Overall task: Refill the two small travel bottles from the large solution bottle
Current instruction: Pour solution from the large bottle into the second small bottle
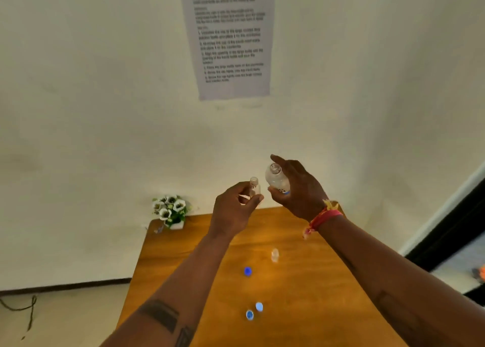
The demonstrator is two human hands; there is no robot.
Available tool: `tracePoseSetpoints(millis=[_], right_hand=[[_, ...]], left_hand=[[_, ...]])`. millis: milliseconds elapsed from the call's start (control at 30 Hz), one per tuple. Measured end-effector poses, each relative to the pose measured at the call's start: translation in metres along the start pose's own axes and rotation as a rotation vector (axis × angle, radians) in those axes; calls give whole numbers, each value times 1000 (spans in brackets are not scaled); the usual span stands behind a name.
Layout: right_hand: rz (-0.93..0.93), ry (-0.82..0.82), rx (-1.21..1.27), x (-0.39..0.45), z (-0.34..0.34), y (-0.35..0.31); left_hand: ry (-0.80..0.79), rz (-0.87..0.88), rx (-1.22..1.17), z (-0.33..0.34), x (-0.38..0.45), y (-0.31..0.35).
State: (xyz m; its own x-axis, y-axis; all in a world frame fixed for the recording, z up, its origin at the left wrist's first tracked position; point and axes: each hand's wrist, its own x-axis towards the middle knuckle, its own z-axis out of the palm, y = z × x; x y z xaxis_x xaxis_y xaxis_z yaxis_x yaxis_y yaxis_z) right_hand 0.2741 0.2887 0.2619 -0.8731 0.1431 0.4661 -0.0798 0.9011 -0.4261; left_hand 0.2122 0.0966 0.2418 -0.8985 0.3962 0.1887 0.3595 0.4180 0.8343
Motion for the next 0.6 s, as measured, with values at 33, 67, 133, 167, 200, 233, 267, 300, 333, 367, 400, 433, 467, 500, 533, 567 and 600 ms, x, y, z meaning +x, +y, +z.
tracePoseSetpoints(millis=[33, 67, 133, 167, 200, 233, 267, 300, 333, 367, 400, 433, 467, 500, 533, 567, 600], right_hand=[[-23, 6, 3, 9, -5, -5], [-47, 10, -6, 17, -10, -10], [-82, 19, -28, 31, -18, -16], [-90, 29, -33, 37, -21, -17], [-93, 43, -45, 44, -25, -18], [-96, 54, -66, 49, -29, -20], [-102, 62, -97, 54, -32, -22], [-114, 69, -130, 58, -36, -23], [-126, 75, -160, 62, -39, -25], [-139, 80, -189, 65, -43, -26], [-155, 82, -216, 66, -46, -27], [-168, 82, -240, 68, -48, -28], [-177, 83, -261, 69, -51, -29], [-184, 86, -278, 69, -52, -29], [-193, 91, -295, 69, -53, -30], [-204, 96, -315, 69, -53, -30], [-212, 98, -338, 68, -53, -30]], left_hand=[[21, 16, -13, -8, 5, 10], [39, 27, -24, -15, 10, 18], [62, 48, -20, -27, 18, 33], [66, 58, -14, -31, 21, 38], [72, 70, -10, -36, 25, 43], [77, 78, -6, -39, 27, 46], [82, 82, -2, -42, 28, 49], [87, 86, 2, -45, 30, 51], [91, 91, 9, -46, 31, 52], [95, 97, 19, -48, 31, 53], [98, 103, 28, -49, 32, 55], [99, 104, 36, -50, 32, 56], [98, 106, 40, -51, 32, 57], [96, 109, 45, -51, 32, 57], [94, 113, 50, -51, 33, 58], [92, 117, 54, -50, 33, 58], [88, 122, 59, -50, 33, 59]])
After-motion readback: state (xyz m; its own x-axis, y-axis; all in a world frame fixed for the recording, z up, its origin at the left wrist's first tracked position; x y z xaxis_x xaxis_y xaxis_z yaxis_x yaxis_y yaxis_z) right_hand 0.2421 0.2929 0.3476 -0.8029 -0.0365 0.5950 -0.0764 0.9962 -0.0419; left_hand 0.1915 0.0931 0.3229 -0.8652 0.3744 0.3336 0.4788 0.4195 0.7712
